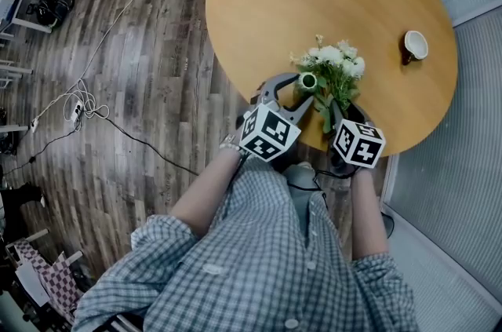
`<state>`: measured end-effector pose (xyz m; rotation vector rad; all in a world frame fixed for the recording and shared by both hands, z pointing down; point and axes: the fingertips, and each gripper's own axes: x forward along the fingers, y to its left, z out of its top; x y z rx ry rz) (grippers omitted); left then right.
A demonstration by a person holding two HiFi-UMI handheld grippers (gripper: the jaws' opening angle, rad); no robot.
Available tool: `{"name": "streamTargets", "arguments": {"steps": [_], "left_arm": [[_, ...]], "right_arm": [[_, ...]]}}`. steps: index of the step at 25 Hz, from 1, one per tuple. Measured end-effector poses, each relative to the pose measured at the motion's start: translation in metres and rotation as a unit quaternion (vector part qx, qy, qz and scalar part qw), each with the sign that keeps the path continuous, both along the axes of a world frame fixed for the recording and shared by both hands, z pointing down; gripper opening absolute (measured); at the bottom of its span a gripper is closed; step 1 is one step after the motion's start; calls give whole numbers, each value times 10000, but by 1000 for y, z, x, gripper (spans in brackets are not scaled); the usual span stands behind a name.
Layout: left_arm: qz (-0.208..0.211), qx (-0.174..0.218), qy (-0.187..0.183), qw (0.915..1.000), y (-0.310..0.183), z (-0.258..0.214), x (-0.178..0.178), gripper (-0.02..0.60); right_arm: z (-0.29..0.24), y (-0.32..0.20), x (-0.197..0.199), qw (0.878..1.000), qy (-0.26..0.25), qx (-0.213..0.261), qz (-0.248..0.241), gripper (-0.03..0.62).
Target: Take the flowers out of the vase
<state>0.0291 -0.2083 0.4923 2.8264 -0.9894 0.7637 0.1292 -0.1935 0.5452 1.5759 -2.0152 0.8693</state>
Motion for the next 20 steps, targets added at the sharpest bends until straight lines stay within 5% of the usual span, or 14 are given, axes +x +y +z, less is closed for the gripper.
{"name": "streamTargets", "arguments": {"steps": [20], "left_arm": [[99, -216, 116, 9996, 4, -7, -11, 207]], "right_arm": [[-57, 14, 20, 9912, -840, 782, 661, 140]]}}
